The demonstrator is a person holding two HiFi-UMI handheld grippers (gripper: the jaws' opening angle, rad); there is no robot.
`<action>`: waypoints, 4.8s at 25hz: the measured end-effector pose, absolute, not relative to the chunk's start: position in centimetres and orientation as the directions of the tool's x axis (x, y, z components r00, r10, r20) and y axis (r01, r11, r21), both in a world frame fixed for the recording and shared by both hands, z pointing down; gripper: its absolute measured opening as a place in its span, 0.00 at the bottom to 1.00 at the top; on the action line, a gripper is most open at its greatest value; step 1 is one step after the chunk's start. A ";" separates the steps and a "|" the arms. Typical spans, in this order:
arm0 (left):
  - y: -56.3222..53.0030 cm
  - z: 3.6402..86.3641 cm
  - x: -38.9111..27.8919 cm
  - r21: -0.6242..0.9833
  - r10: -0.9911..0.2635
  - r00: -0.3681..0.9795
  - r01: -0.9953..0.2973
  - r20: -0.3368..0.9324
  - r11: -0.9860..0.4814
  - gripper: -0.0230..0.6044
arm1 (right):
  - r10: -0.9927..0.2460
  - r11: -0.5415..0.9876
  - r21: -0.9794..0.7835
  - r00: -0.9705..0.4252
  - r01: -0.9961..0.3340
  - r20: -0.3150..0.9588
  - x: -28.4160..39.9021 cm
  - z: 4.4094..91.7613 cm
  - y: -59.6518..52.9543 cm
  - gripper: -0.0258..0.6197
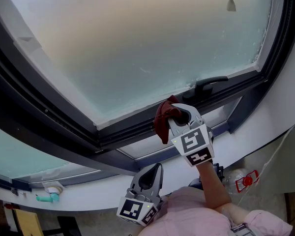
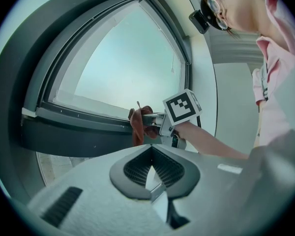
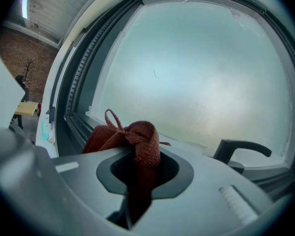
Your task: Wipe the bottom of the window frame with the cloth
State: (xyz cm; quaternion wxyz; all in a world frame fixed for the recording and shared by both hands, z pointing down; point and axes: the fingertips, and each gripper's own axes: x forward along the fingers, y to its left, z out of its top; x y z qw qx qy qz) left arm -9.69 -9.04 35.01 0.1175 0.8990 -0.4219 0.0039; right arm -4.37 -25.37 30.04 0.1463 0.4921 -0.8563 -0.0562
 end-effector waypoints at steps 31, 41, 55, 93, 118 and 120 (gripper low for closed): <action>-9.2 35.4 -9.4 0.224 -0.751 0.651 -0.752 0.110 -0.620 0.03 | -0.863 0.502 0.225 -0.468 -0.835 0.191 -3.6 30.0 -25.5 0.13; -9.2 35.3 -9.4 0.222 -0.750 0.653 -0.751 0.110 -0.622 0.03 | -0.878 0.474 0.224 -0.440 -0.852 0.187 -2.3 30.0 -25.9 0.13; -7.6 34.6 -10.2 0.236 -0.770 0.634 -0.762 0.076 -0.603 0.03 | -0.865 0.500 0.228 -0.496 -0.835 0.081 -1.0 29.5 -25.1 0.13; -4.7 36.6 -8.9 0.316 -0.754 0.644 -0.747 0.125 -0.586 0.03 | -0.798 0.554 -0.025 -0.540 -0.832 0.266 0.8 38.0 -9.2 0.14; 0.5 35.6 -2.5 0.225 -0.763 0.636 -0.765 0.116 -0.604 0.03 | -0.863 0.476 0.003 -0.467 -0.879 0.193 11.4 34.9 -5.5 0.14; 0.5 35.5 -2.6 0.215 -0.777 0.620 -0.778 0.112 -0.590 0.03 | -0.855 0.491 0.000 -0.483 -0.871 0.189 11.3 34.9 -5.6 0.14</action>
